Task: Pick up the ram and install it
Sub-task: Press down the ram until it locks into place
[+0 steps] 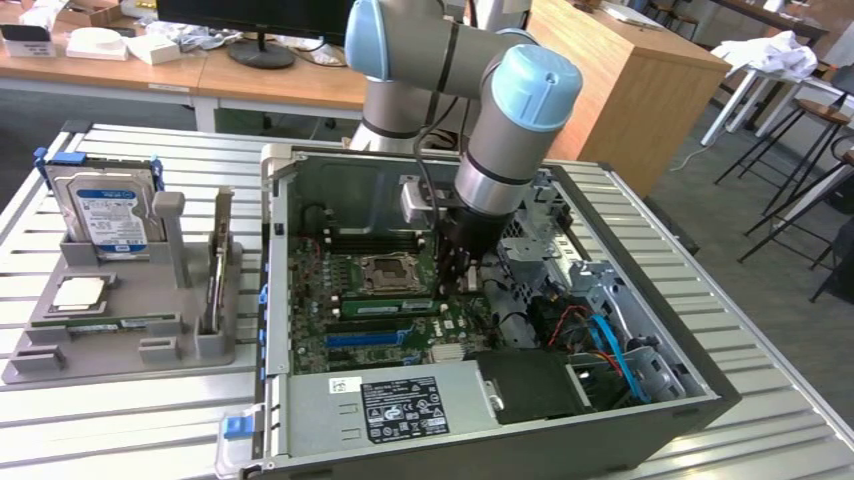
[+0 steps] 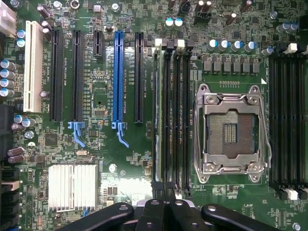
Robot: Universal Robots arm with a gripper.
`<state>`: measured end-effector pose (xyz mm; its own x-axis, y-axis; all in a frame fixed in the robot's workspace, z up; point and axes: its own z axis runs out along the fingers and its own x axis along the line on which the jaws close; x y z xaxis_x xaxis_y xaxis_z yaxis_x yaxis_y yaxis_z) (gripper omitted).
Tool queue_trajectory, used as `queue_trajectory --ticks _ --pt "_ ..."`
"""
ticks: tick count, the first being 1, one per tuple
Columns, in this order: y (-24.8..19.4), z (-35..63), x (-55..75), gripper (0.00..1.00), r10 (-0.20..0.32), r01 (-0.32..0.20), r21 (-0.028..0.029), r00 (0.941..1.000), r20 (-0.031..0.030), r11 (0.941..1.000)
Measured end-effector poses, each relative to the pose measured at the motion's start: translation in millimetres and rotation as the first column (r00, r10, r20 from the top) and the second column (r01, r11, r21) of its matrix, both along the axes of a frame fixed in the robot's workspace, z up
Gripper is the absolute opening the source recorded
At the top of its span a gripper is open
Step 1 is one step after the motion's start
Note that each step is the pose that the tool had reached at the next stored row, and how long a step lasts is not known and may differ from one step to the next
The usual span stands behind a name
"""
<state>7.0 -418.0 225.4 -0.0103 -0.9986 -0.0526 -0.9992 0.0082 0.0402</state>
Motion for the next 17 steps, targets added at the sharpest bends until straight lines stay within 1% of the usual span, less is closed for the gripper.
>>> queue_trajectory --ticks 17 --pt "-0.1 -2.9 0.0 0.1 0.0 0.0 -0.0005 1.0 -0.0002 1.0"
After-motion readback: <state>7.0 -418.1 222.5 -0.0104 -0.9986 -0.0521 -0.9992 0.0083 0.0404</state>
